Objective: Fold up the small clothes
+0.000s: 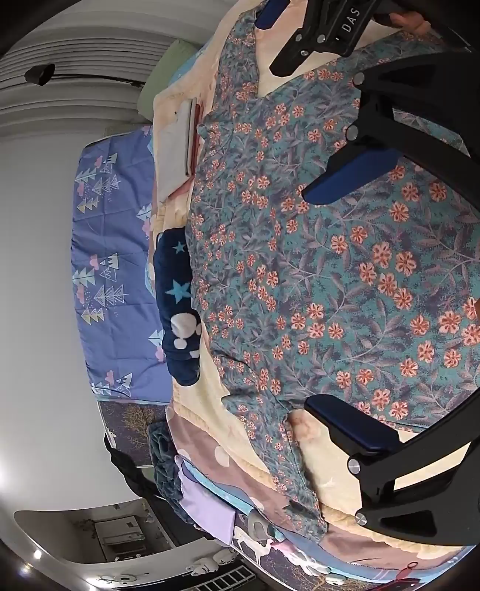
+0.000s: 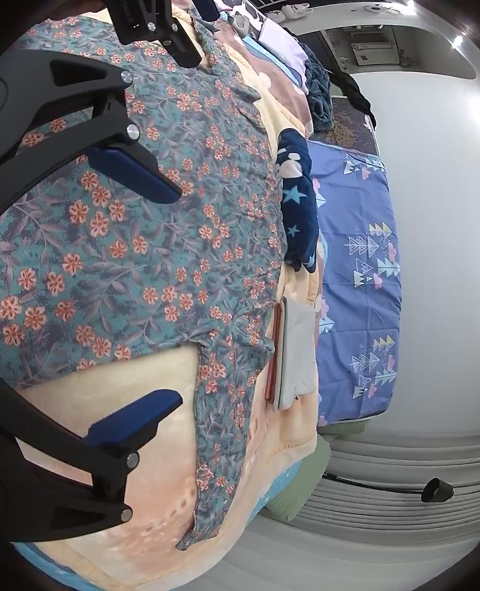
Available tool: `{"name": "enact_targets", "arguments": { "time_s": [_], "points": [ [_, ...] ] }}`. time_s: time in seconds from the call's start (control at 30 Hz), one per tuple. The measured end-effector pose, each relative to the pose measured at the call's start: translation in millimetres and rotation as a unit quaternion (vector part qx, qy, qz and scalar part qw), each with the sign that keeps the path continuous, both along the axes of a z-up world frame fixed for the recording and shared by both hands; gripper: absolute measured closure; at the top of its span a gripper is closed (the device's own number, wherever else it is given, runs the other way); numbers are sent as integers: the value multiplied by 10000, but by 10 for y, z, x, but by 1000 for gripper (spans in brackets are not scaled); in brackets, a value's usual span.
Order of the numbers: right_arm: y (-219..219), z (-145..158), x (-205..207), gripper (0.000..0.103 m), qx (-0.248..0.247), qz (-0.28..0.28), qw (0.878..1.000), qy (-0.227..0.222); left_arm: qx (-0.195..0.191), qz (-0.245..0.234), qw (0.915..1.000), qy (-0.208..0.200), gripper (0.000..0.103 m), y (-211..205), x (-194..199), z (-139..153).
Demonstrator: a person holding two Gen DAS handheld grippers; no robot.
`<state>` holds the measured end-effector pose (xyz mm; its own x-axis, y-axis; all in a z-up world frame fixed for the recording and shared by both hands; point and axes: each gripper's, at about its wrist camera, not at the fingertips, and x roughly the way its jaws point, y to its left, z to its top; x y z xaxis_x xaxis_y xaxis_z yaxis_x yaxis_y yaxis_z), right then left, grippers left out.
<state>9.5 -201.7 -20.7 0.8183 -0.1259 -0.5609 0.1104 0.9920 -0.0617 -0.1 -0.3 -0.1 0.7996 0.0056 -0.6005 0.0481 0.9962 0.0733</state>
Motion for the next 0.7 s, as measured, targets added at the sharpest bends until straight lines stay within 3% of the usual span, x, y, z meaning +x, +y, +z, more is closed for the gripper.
{"name": "enact_targets", "arguments": {
  "time_s": [0.7],
  "points": [
    [-8,-115,2,2,19,-50,10000,67,69,-74,9998,194,1,-61,0,-170]
  ]
}}
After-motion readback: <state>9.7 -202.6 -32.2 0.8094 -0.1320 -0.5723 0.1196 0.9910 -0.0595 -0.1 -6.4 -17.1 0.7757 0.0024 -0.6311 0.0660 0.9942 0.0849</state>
